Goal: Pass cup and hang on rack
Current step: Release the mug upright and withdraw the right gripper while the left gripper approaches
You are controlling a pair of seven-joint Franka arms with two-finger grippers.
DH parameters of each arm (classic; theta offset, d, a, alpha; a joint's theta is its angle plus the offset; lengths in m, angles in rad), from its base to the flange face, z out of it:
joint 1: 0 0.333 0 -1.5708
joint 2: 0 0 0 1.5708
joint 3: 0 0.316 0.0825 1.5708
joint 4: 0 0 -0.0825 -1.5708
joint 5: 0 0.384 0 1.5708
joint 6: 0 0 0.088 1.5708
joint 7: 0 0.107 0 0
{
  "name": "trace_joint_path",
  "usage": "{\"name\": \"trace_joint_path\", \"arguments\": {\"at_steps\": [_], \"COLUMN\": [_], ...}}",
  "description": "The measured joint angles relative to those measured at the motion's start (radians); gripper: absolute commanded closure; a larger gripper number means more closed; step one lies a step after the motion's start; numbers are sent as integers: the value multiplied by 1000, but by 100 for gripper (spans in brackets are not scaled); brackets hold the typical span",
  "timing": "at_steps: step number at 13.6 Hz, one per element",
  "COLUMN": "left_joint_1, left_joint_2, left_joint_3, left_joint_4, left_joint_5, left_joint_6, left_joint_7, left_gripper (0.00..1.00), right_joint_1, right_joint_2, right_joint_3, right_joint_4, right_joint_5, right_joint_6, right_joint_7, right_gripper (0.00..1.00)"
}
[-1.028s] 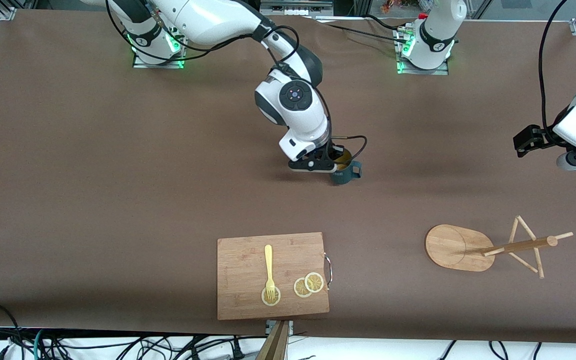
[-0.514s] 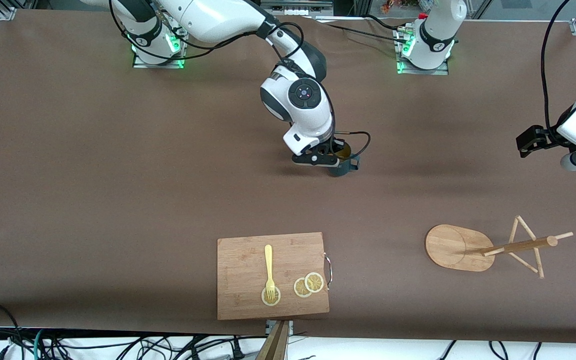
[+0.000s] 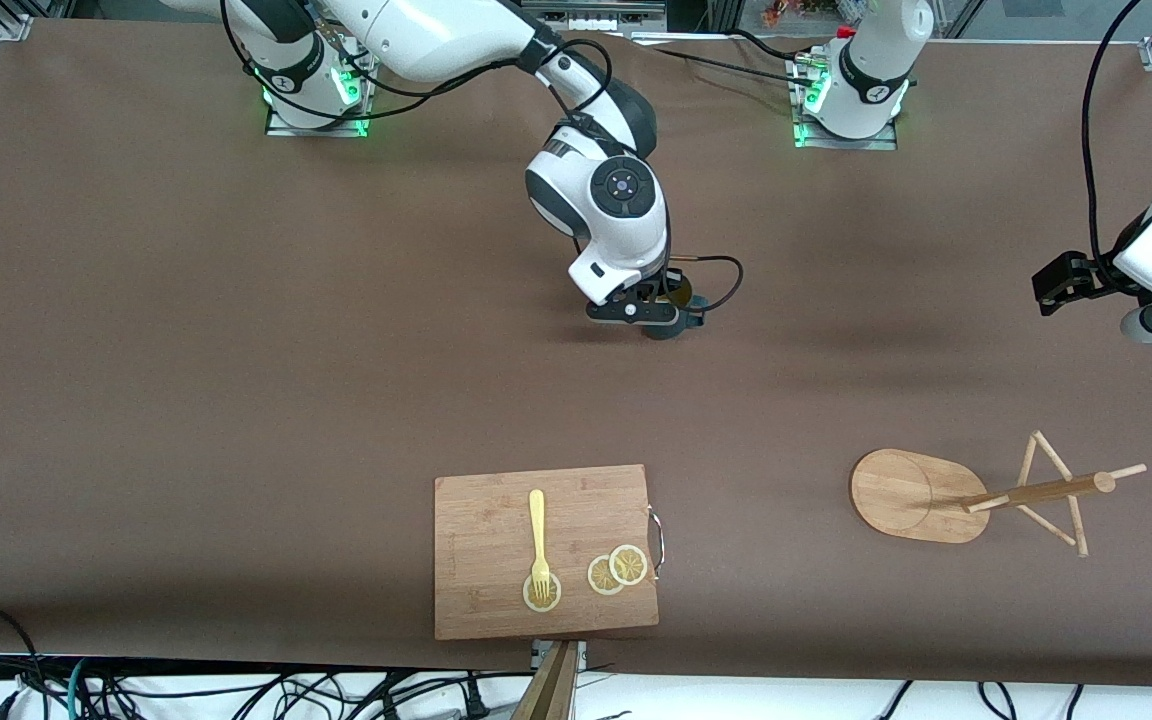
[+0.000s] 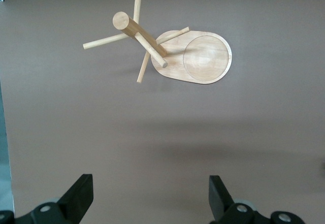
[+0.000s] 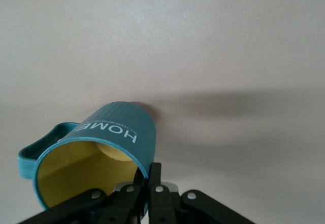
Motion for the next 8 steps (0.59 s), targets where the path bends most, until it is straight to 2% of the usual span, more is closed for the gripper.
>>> {"name": "trace_joint_path", "arguments": {"at_steps": [3, 4, 5, 8], "left_joint_1": [-2, -4, -7, -18], "left_joint_2": [0, 1, 4, 21], "left_joint_3": [-3, -6, -10, -17], "left_joint_4": [0, 0, 0, 0], "left_joint_5": [0, 0, 2, 23], "left_joint_6": [-63, -83, -99, -111], "left_joint_7": [0, 0, 0, 0], "left_gripper": [0, 0, 0, 0], "right_joint_1": [19, 22, 23, 23], "right_joint_2": [22, 23, 24, 30], "right_joint_3": [0, 0, -1, -3], "right_joint_4": [4, 6, 7, 7], "right_joint_5": [-25, -31, -33, -34], "right_joint_6": [-7, -9, -9, -30], "right_joint_7": [-1, -1, -1, -1], "right_gripper": [100, 17, 0, 0]}}
